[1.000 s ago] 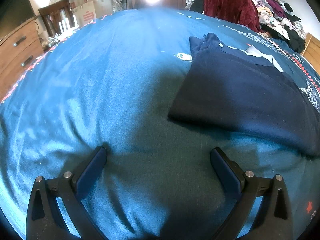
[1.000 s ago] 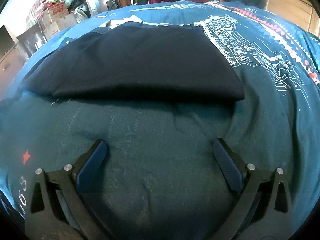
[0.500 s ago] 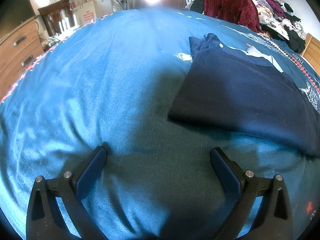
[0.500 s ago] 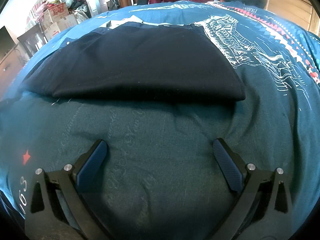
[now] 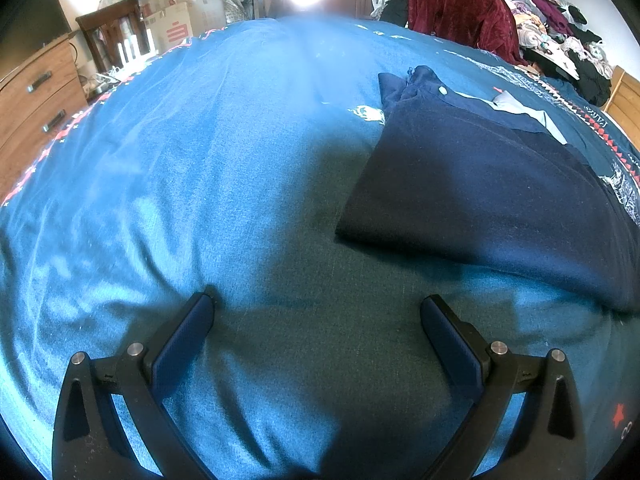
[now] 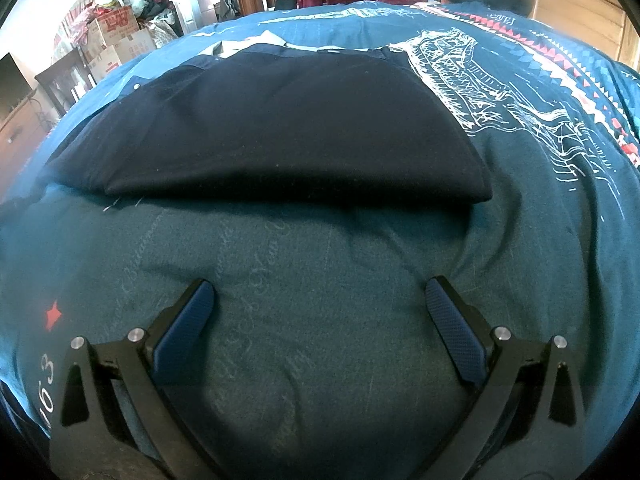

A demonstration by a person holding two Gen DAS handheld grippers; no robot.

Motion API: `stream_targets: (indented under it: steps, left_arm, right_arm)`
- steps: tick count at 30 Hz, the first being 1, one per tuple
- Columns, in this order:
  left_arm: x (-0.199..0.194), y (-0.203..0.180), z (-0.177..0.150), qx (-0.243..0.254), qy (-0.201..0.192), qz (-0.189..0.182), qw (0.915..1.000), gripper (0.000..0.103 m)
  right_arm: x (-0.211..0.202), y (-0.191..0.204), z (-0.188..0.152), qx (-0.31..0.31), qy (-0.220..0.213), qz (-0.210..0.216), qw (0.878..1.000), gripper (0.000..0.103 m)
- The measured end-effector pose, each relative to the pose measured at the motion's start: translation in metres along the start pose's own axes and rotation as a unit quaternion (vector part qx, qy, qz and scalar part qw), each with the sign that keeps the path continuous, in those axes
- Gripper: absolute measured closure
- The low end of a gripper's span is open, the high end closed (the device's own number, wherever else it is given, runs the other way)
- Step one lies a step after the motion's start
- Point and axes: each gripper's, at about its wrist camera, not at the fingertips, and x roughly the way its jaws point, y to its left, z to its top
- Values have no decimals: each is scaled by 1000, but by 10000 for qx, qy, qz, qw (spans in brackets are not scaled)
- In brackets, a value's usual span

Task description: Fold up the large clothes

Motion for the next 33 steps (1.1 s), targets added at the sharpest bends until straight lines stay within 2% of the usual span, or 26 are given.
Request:
stream_targets:
  steps: [20,24,29,32,33]
  left_arm:
    - [-8,-3,1,-22,137,21,9999,0]
    - [-18,-8,-1,-156,123,-314,9993,0]
    - [-25,-18,-3,-156,89,-401,9990,1]
    - [-38,-22,4,-360,-39,-876,9955,2]
    - [-43,-23,9,-515,-91,-1182,9916,2]
  right_arm:
    - [-1,-1,0,35,-25,52,10000,0]
    - [-1,-1,-1,48,-31,68,10000,0]
    - [-1,-2,-1,58,-31,61,10000,0]
    - [-1,-2,-1,58,-30,60,10000,0]
    - [-1,-2,-1,56,-30,58,10000,0]
